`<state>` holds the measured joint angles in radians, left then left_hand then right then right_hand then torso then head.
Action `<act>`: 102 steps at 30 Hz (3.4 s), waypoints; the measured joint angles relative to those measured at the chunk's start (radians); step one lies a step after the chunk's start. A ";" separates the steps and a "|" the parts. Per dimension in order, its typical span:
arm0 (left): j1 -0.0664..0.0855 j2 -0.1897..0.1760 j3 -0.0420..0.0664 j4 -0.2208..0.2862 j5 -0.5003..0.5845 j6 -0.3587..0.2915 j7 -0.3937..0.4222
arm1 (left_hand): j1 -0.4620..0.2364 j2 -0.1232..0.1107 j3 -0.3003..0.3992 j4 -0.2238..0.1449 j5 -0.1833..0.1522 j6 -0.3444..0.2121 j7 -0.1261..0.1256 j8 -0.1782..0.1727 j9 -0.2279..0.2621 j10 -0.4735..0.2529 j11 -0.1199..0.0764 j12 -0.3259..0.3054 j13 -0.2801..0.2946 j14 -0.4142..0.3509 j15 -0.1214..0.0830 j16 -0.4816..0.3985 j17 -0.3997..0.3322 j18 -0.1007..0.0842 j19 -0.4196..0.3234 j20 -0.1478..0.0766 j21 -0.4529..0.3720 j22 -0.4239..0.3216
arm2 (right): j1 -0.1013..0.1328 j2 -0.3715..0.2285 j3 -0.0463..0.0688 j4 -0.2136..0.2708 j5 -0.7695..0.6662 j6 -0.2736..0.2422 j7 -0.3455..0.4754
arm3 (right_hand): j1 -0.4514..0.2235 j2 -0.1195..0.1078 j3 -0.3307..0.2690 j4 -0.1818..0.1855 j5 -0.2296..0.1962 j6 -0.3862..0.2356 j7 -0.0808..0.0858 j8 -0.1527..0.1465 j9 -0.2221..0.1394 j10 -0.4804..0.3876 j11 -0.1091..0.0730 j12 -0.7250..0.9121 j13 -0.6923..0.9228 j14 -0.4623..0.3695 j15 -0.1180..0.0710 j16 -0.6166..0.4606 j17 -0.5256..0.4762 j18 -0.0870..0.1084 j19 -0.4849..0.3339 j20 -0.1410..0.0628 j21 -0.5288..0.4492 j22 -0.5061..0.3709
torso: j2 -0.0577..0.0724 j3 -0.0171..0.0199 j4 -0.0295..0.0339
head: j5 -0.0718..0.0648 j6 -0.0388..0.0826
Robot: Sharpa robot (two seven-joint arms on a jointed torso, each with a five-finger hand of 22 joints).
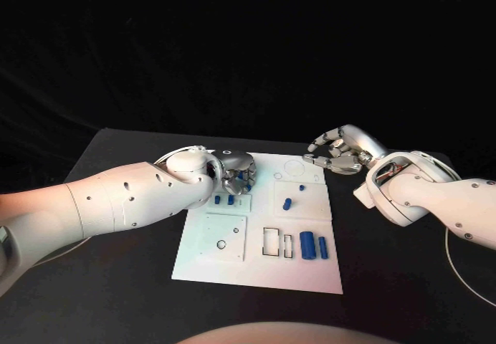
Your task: Assemble the parts on the task board
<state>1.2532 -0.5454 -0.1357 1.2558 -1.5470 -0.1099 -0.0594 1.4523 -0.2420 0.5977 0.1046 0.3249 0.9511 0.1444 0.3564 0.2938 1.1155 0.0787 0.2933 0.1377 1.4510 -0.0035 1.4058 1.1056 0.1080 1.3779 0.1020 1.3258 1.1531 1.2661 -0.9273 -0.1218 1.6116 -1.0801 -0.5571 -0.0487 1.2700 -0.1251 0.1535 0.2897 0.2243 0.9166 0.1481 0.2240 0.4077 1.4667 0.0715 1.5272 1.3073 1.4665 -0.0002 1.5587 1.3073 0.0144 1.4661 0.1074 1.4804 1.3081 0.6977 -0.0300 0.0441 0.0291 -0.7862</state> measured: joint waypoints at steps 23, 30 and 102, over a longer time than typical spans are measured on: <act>-0.002 -0.110 0.061 0.112 0.049 -0.053 0.006 | -0.033 -0.007 0.010 -0.010 0.000 0.027 -0.001 -0.007 0.006 0.038 -0.002 -0.033 -0.003 0.000 0.000 0.000 -0.022 -0.010 0.007 0.000 0.008 0.014 | 0.000 -0.001 0.000 -0.001 -0.002 -0.003 0.000 | 0.000 0.000 0.000 0.000 0.000 0.000 0.000 0.004 0.000 0.000 0.000 0.000 0.000 0.000 0.000 0.000 0.001 0.000 0.000 0.000 0.000 0.000 | -0.001 -0.0001 0.0010 | 0.005 0.012; -0.001 -0.159 0.067 0.140 0.073 -0.051 0.001 | -0.037 -0.003 0.010 -0.010 0.000 0.027 -0.001 -0.007 0.005 0.038 -0.002 -0.038 -0.004 0.000 0.000 0.000 -0.023 -0.009 0.007 0.000 0.008 0.014 | 0.000 -0.005 0.000 -0.002 -0.002 -0.004 0.000 | 0.000 0.000 0.000 0.000 0.000 0.000 0.000 0.004 0.000 0.000 0.000 0.000 0.000 0.000 0.000 0.000 0.001 0.000 0.000 0.000 0.000 0.000 | -0.001 -0.0011 0.0018 | 0.002 0.014; -0.004 -0.153 0.054 0.089 0.102 0.040 -0.034 | -0.041 -0.007 0.009 -0.010 0.000 0.034 -0.002 -0.014 0.005 0.048 -0.005 -0.050 -0.006 0.000 0.000 0.000 -0.037 -0.008 0.007 0.000 0.007 0.014 | -0.003 -0.005 0.000 -0.003 -0.002 -0.007 -0.001 | 0.000 0.000 0.000 0.000 0.000 0.000 0.000 0.004 0.000 0.000 0.000 0.000 0.000 0.000 0.000 0.000 0.000 0.000 0.000 0.000 0.000 0.000 | 0.001 0.0002 -0.0007 | 0.010 0.004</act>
<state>1.2497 -0.6980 -0.0821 1.3444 -1.4446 -0.0696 -0.0934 1.4116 -0.2488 0.6071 0.0950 0.3248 0.9850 0.1427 0.3425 0.2988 1.1637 0.0734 0.2431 0.1320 1.4509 -0.0034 1.4056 1.0691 0.0996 1.3848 0.1019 1.3332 1.1675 1.2633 -0.9324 -0.1219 1.6089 -1.0818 -0.5638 -0.0496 1.2700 -0.1251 0.1535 0.2897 0.2242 0.9167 0.1481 0.2278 0.4079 1.4667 0.0715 1.5272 1.3076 1.4666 -0.0002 1.5587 1.3074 0.0144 1.4661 0.1074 1.4804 1.3077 0.6985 -0.0298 0.0434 0.0396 -0.7819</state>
